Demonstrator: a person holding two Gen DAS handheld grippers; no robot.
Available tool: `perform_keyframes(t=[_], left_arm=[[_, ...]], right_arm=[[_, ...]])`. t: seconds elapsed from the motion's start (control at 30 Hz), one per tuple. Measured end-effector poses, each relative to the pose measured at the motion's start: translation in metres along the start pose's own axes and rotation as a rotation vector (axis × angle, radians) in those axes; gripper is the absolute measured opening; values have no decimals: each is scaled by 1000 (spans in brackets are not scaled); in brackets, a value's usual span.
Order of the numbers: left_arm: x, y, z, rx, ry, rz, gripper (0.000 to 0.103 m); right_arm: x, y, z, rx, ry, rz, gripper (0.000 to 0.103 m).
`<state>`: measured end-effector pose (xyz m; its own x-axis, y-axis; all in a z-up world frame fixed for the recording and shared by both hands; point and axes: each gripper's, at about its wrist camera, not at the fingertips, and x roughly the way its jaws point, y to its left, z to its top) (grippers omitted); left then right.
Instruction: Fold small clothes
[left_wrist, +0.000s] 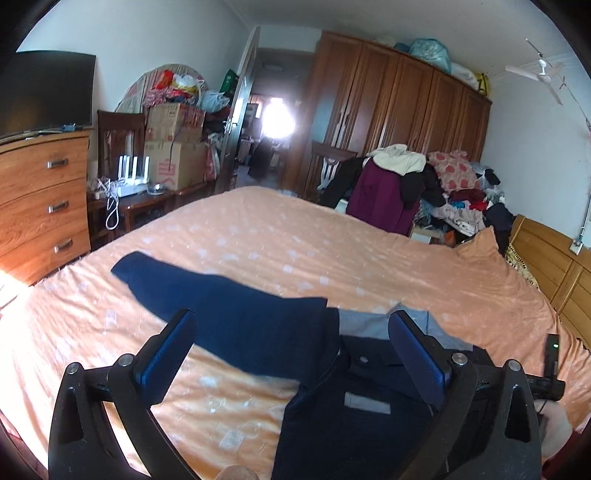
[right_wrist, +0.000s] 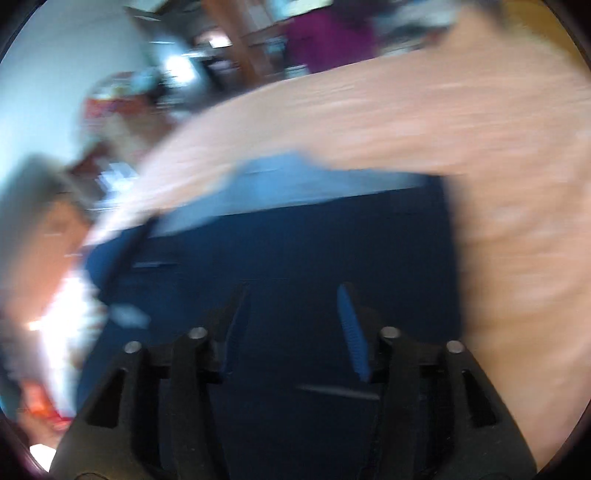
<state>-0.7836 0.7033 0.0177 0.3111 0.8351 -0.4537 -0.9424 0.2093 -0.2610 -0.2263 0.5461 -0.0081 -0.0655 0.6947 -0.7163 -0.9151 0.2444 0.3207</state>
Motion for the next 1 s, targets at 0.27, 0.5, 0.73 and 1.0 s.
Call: perform_keyframes(t=[0.27,0.5,0.73,1.0], left_arm=[[24,-14,-23,-38,62,-29,103],[46,-10,-23,-63,87,-5,103],[80,71,-26,-156,147,51,103],[155,174,-10,-308,271,82,103]], right_arm=[[54,-87,-10,191,186,-15,3],[52,-108,-33,190,139,12,0],[9,-85,-28,144,57,-82,49],[4,-13,-35,65,52,-18,54]])
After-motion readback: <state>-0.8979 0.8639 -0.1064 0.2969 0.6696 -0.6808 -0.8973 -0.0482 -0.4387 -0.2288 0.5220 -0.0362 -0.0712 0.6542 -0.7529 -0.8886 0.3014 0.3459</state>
